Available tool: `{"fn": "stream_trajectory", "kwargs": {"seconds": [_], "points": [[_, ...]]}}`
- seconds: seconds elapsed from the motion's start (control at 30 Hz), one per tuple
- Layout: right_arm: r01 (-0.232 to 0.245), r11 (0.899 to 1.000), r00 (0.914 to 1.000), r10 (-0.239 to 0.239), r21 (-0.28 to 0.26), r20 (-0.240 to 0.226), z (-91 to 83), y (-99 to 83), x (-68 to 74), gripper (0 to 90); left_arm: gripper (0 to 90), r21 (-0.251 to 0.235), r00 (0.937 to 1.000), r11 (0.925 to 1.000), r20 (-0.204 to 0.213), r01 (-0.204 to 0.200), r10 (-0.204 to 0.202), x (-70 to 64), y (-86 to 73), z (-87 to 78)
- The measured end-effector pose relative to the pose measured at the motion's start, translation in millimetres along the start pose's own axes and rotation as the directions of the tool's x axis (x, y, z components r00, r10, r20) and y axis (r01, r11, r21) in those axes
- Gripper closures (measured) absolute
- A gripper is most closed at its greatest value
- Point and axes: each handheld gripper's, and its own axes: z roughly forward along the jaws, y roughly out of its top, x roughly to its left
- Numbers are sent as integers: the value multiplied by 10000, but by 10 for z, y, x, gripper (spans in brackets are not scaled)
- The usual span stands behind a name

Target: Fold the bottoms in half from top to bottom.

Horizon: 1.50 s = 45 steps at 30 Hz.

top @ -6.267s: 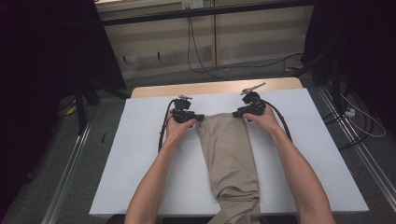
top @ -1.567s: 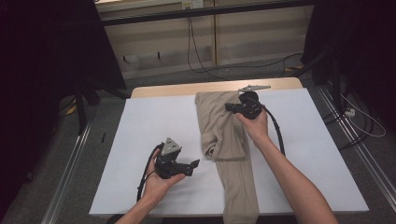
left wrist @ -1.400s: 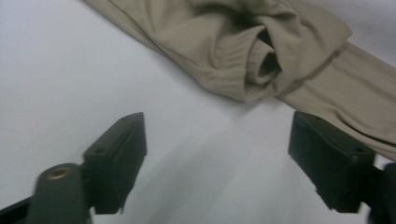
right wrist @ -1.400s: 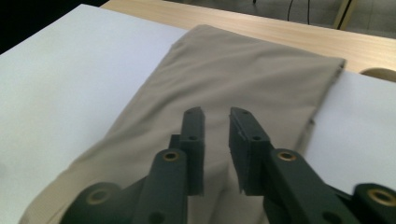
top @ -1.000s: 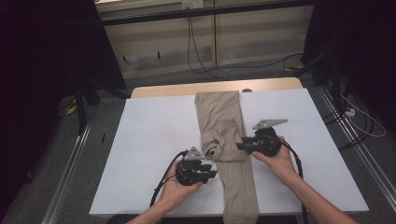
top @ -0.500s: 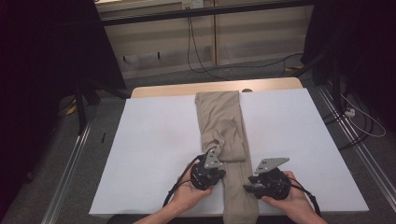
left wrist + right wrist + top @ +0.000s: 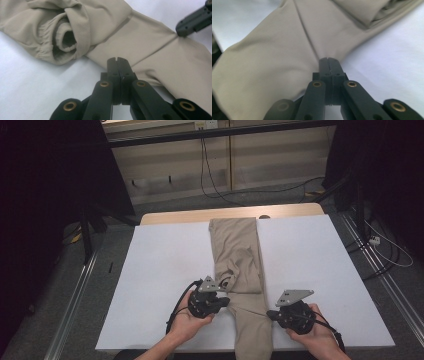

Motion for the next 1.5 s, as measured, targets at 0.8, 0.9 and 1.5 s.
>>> {"fn": "stream_trajectory", "kwargs": {"seconds": [0.8,0.9,1.5], "points": [[1144,9932,9792,-1090,219,-1709,147,14,274,900,897,993,9773,9755,1002,-1963,1865,-533,-113,152],[1027,9946,9650,-957,162,-2440,131,15,308,900,897,1159,9818,9800,1191,-1619,1481,-547,-170,36],[-232,9938,9932,105,-1092,-1156,43,333,-235,687,508,-476,9975,9988,-703,77,-111,119,204,-109]]}}
